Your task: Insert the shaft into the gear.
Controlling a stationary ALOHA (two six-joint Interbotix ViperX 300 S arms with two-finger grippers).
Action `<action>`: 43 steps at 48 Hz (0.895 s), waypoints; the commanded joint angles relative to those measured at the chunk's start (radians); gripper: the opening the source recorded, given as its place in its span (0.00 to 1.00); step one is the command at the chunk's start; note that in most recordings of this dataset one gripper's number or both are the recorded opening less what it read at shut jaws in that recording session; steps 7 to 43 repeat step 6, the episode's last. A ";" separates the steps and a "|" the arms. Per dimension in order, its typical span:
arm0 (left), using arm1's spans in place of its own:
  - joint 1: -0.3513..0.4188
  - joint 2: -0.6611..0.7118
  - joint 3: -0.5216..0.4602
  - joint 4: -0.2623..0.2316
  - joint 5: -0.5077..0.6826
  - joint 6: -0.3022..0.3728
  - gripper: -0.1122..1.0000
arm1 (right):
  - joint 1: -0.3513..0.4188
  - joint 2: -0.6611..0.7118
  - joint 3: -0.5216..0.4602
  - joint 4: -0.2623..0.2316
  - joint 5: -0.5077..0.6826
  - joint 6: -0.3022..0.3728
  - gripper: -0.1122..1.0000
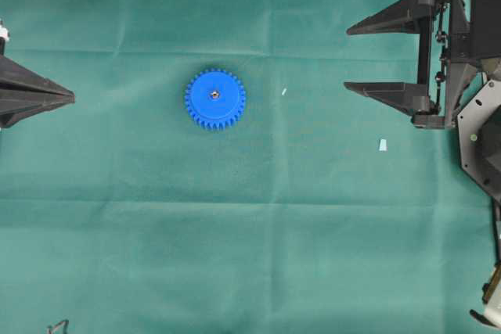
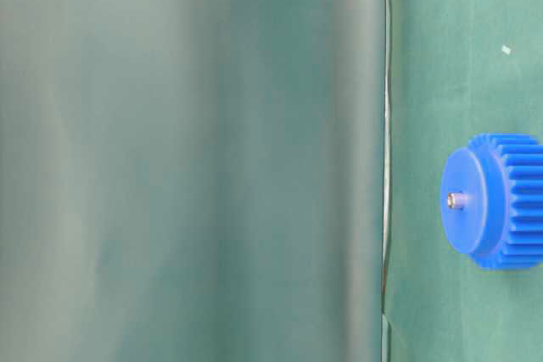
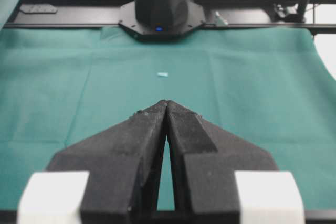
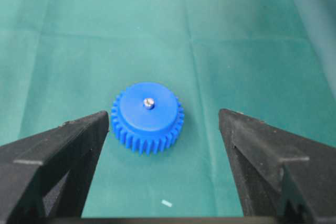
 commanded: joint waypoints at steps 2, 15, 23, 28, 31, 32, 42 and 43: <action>0.002 0.006 -0.023 0.002 -0.006 0.000 0.10 | 0.002 0.000 -0.014 -0.002 -0.005 0.002 0.91; 0.002 0.006 -0.023 0.002 -0.006 0.000 0.10 | 0.002 0.000 -0.014 -0.002 -0.005 0.002 0.91; 0.002 0.006 -0.023 0.002 -0.006 0.000 0.10 | 0.002 0.000 -0.014 -0.002 -0.005 0.002 0.91; 0.002 0.006 -0.023 0.002 -0.006 0.000 0.10 | 0.002 0.000 -0.014 -0.002 -0.005 0.002 0.91; 0.002 0.006 -0.023 0.002 -0.006 0.000 0.10 | 0.002 0.000 -0.014 -0.002 -0.005 0.002 0.91; 0.002 0.006 -0.023 0.002 -0.006 0.000 0.10 | 0.002 0.000 -0.014 -0.002 -0.005 0.002 0.91; 0.002 0.006 -0.023 0.002 -0.006 0.000 0.10 | 0.002 0.000 -0.014 -0.002 -0.005 0.002 0.91; 0.002 0.006 -0.023 0.002 -0.006 0.000 0.10 | 0.002 0.000 -0.014 -0.002 -0.005 0.002 0.91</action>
